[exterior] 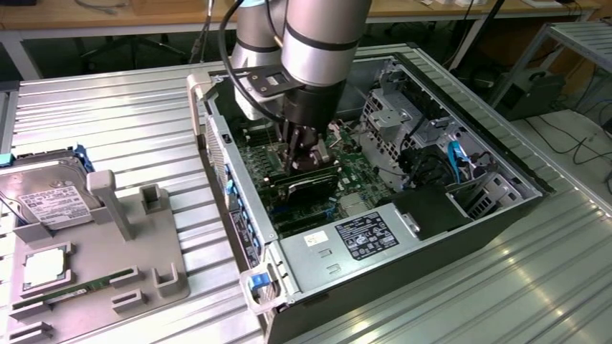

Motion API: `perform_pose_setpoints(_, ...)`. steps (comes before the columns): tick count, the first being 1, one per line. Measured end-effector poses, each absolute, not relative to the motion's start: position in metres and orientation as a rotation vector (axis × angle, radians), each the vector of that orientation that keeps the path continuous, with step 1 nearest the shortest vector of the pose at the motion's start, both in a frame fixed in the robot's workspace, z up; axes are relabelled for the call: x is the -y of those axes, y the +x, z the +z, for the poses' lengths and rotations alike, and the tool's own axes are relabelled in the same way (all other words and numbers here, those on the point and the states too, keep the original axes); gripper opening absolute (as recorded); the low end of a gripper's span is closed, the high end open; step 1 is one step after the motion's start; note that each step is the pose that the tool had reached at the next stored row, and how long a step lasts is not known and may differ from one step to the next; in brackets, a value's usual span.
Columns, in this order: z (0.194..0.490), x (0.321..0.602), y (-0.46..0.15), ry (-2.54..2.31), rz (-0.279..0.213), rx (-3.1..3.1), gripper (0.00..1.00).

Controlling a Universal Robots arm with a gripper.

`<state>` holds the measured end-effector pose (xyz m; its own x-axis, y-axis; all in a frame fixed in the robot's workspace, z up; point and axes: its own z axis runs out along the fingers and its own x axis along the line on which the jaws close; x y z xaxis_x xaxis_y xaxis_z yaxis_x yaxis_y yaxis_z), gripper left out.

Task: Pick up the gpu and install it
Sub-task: 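Press down on the gpu until it lock into place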

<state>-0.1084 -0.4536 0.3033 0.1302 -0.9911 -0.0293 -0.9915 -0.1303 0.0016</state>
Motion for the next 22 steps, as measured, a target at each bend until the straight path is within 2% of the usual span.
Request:
perform_pose_setpoints(10, 0.303, 0.445, -0.114, -2.388, 0.043, -2.021, 0.11)
perform_pose_setpoints(12, 0.303, 0.443, -0.115, -2.401, 0.077, -2.033, 0.11)
perform_pose_setpoints(14, 0.303, 0.443, -0.115, -2.42, 0.143, -2.064, 0.11)
perform_pose_setpoints(15, 0.303, 0.443, -0.115, -2.421, 0.16, -2.075, 0.11)
perform_pose_setpoints(22, 0.302, 0.443, -0.115, -2.326, 0.169, -2.192, 0.11)
